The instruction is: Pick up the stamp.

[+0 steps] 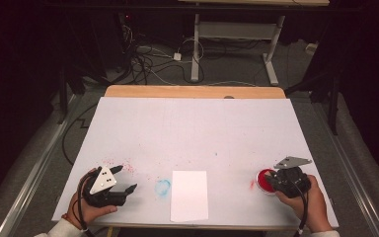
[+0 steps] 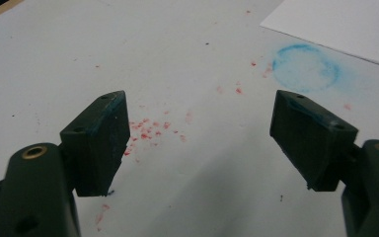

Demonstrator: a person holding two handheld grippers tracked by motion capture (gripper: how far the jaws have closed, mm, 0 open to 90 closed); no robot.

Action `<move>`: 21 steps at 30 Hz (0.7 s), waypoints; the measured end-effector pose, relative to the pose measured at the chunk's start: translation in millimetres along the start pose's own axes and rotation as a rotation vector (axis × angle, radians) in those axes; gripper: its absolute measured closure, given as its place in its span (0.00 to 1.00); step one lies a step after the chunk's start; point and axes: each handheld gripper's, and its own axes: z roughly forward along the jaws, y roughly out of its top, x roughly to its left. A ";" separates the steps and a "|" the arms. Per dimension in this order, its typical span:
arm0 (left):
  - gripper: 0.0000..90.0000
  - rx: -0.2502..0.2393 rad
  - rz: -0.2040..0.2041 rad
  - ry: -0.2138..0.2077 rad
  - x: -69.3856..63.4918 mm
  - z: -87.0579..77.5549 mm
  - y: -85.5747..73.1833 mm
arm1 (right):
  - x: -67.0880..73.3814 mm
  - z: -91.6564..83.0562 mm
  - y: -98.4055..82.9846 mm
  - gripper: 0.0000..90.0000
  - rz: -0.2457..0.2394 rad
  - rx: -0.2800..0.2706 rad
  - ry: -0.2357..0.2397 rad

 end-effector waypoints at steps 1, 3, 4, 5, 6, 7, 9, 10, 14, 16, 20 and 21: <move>0.25 -0.005 -0.004 -0.002 0.6 -0.2 -0.3 | 0.3 0.1 -0.1 0.85 -0.003 -0.001 -0.001; 0.25 -0.007 -0.004 -0.002 0.8 -0.4 -0.3 | 0.6 -0.1 0.0 0.85 -0.002 -0.002 -0.005; 0.25 -0.011 -0.004 -0.003 1.0 -0.7 -0.4 | 0.3 -0.5 -0.1 0.85 -0.001 -0.001 -0.002; 0.25 -0.013 -0.006 -0.006 1.3 -0.7 -0.5 | 0.5 -1.1 -0.1 0.85 0.003 0.000 -0.001; 0.25 -0.015 -0.009 -0.008 1.6 -0.5 -0.5 | 0.4 -1.6 -0.3 0.85 0.005 0.000 0.002; 0.25 -0.016 -0.010 -0.010 1.9 -0.1 -0.4 | 0.0 -1.9 -0.7 0.85 0.002 -0.001 0.005; 0.25 -0.016 -0.010 -0.011 2.3 0.4 -0.3 | -1.1 -2.9 -1.4 0.85 0.007 0.001 0.011; 0.25 -0.014 -0.008 -0.014 2.9 1.7 -0.1 | -1.7 -3.2 -1.8 0.85 0.010 0.000 0.013; 0.24 -0.012 -0.008 -0.022 4.0 4.9 0.3 | -3.5 -4.0 -2.7 0.85 0.015 -0.005 0.008; 0.24 -0.009 -0.005 -0.024 4.0 5.7 0.4 | -4.5 -5.7 -2.9 0.85 0.020 -0.014 0.010; 0.24 -0.002 -0.009 -0.030 4.1 6.0 -1.3 | -5.8 -14.2 -2.0 0.85 0.031 -0.048 0.013; 0.24 -0.004 -0.011 -0.030 4.1 5.1 -1.5 | -6.3 -16.5 -1.7 0.85 0.032 -0.059 0.010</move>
